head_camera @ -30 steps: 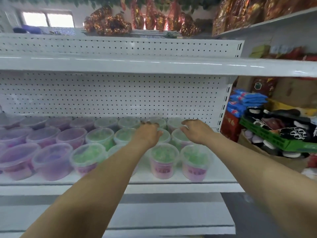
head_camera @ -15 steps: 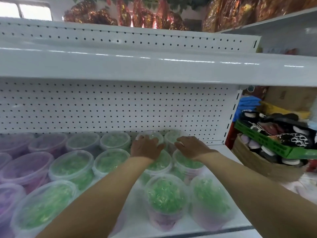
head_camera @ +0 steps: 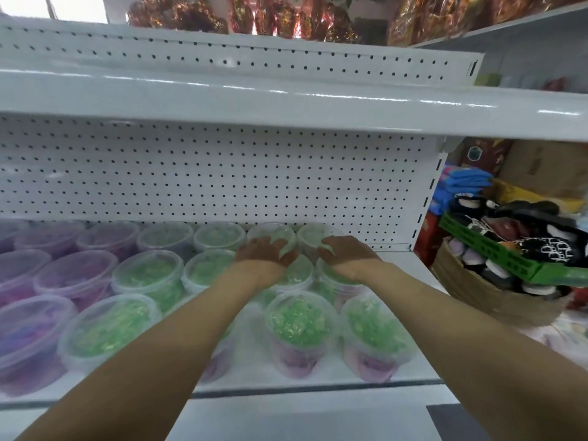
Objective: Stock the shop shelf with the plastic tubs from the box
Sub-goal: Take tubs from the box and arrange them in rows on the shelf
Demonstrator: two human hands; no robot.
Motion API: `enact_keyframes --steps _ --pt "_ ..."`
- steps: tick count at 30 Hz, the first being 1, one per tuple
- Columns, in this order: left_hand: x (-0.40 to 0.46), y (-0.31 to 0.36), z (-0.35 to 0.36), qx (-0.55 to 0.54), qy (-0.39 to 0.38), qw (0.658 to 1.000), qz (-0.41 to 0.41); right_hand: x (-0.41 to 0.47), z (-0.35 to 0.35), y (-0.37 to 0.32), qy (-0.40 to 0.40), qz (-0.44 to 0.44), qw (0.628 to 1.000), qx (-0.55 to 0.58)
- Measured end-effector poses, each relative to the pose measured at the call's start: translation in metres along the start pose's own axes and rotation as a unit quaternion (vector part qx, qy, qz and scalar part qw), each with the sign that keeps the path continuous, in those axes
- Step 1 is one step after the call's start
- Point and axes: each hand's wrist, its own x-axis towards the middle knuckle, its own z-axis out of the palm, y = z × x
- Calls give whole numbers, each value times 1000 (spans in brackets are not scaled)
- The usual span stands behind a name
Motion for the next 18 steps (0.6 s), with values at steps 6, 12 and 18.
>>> enact_keyframes --steps 6,12,18 --pt "-56 30 -12 -34 0 998 52 -54 -13 16 22 -32 999 -8" --pt "-82 40 -1 -10 -15 999 28 -78 -5 29 -18 19 998 -50" --pt "-93 38 3 -21 -9 999 29 -84 0 11 -35 16 999 -24"
